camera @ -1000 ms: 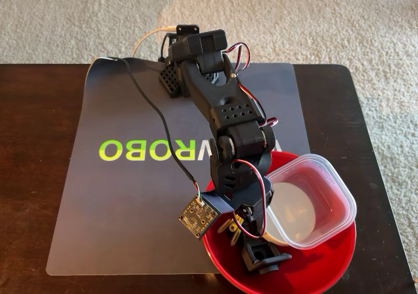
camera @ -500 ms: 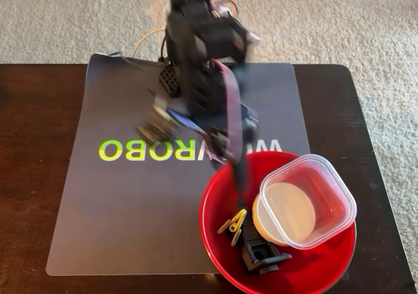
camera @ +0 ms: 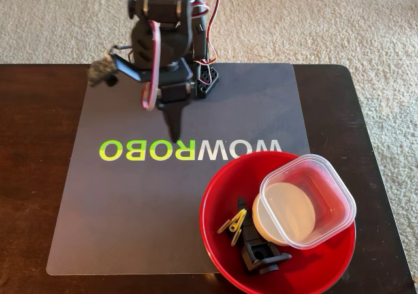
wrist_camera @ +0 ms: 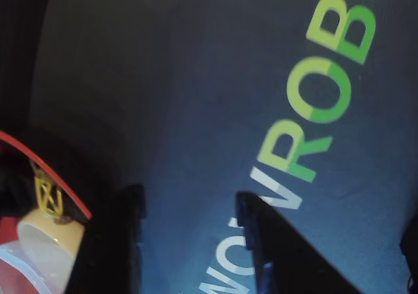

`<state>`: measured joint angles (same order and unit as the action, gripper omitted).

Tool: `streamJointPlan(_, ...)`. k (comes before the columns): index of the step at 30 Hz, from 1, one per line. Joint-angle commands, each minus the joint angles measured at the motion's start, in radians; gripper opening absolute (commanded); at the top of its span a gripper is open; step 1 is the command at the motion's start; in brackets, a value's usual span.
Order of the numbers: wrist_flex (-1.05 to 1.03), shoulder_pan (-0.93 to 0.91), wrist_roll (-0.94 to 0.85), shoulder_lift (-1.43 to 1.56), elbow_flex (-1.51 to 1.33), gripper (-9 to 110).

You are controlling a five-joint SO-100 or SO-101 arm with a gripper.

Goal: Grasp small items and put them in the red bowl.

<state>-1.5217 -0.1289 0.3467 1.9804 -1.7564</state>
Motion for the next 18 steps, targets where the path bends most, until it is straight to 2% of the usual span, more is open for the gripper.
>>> streamJointPlan(1, 0.037, -0.058, 0.031, -0.061, 0.018, 17)
streamJointPlan(10, 0.196, -0.058, 0.083, 0.092, -0.031, 17)
streamJointPlan(15, 0.492, -0.143, 0.219, 0.155, -0.262, 17)
streamJointPlan(18, 0.495, -0.156, 0.232, 0.143, -0.256, 17)
